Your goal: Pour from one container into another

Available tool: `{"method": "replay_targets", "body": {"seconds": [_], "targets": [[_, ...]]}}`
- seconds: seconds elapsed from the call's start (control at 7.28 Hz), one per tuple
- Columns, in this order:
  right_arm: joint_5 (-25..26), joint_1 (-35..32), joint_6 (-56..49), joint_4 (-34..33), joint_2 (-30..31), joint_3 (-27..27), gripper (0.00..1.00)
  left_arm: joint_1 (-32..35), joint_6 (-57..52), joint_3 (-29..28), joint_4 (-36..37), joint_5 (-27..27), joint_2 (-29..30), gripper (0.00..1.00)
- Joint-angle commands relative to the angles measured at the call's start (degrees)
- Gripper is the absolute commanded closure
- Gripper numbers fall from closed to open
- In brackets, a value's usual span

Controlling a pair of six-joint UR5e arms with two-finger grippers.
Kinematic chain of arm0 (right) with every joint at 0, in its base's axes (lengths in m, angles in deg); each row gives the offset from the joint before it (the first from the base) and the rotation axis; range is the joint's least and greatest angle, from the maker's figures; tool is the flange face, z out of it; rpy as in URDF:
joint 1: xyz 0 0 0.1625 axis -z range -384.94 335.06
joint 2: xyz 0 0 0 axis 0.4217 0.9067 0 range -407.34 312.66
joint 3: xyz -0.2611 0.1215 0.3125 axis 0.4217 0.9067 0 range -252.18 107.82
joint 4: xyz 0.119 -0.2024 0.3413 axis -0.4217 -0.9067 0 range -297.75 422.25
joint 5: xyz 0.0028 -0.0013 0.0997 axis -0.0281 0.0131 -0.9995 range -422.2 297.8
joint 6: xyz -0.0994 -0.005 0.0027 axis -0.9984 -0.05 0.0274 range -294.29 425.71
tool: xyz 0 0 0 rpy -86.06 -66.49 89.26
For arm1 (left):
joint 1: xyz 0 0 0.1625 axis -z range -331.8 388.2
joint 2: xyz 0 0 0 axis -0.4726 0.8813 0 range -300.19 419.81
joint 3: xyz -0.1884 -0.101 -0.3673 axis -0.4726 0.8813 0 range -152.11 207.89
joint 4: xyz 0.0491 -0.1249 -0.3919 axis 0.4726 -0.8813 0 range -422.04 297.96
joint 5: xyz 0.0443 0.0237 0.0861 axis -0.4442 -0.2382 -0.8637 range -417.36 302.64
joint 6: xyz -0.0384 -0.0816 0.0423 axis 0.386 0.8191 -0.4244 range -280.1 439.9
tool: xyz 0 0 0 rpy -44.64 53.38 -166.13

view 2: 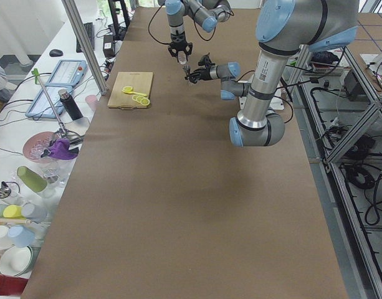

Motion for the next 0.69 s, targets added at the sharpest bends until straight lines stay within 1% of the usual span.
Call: {"method": "replay_targets", "body": {"seconds": [0.0, 0.55], "targets": [[1.22, 0.59, 0.00, -1.71, -1.85, 1.99, 1.00, -0.04, 0.00, 0.00, -0.03, 0.00, 0.15, 1.00], [2.63, 1.03, -0.09, -6.80, -3.78, 2.87, 1.00, -0.04, 0.00, 0.00, 0.06, 0.00, 0.15, 1.00]]}}
